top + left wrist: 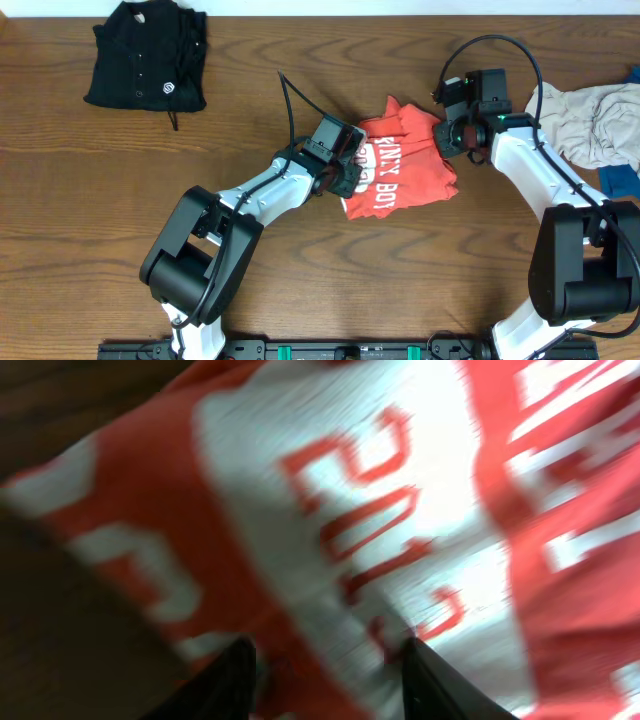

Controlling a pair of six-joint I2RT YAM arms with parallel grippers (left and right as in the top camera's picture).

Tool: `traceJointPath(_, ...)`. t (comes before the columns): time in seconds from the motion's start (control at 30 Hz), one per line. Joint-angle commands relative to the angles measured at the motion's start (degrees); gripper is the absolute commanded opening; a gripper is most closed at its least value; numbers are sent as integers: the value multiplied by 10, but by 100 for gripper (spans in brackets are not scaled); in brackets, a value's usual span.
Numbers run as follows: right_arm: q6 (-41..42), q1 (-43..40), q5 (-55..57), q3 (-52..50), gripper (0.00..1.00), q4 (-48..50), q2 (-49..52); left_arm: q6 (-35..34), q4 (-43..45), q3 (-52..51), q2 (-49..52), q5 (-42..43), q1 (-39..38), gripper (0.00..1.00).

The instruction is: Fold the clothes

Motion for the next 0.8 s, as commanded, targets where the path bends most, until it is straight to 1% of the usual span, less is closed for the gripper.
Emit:
traceJointPath(0.0, 13, -6, 46, 6, 1, 3, 5, -3, -6, -1, 10, -28, 4, 48)
traceJointPath(0.1, 40, -6, 69, 6, 1, 3, 5, -4, -6, -1, 10, -28, 6, 48)
traceJointPath(0.13, 47, -6, 76, 6, 3, 3, 5, -5, -6, -1, 10, -28, 6, 48)
traceJointPath(0.17, 54, -6, 80, 6, 7, 3, 5, -5, -5, -1, 9, -28, 6, 48)
traceJointPath(0.23, 54, -3, 77, 7, 20, 3, 1, -5, -1, -1, 5, -26, 6, 48)
traceJointPath(0.27, 54, 0, 78, 8, 31, 4, -3, -5, 2, -1, 0, -21, 6, 48)
traceJointPath(0.3, 54, 3, 77, 10, 36, 3, -7, -5, 6, 0, -7, -15, 6, 48)
traceJointPath(0.33, 54, 8, 77, 12, 37, 2, -13, -5, 12, 0, -15, -3, 6, 48)
traceJointPath(0.37, 55, 11, 77, 16, 41, 0, -19, -5, 23, 0, -26, 14, 6, 48)
traceJointPath(0.4, 61, 16, 78, 21, 54, -1, -27, -5, 33, 0, -34, 30, 5, 48)
traceJointPath(0.43, 70, 19, 77, 26, 58, -3, -34, -5, 44, 0, -42, 45, 5, 48)
traceJointPath(0.53, 93, 28, 72, 42, 58, -3, -62, -5, 75, 0, -52, 77, 3, 48)
traceJointPath(0.6, 95, 30, 30, 49, 57, 2, -81, -5, 84, 0, -49, 78, 2, 48)
traceJointPath(0.63, 95, 30, -11, 49, 56, 10, -88, -5, 89, 0, -45, 78, 2, 48)
traceJointPath(0.7, 94, 30, -87, 49, 51, 24, -95, -5, 101, 0, -35, 78, 2, 48)
traceJointPath(0.77, 95, 30, -134, 49, 40, 32, -93, -5, 115, 0, -21, 78, 1, 48)
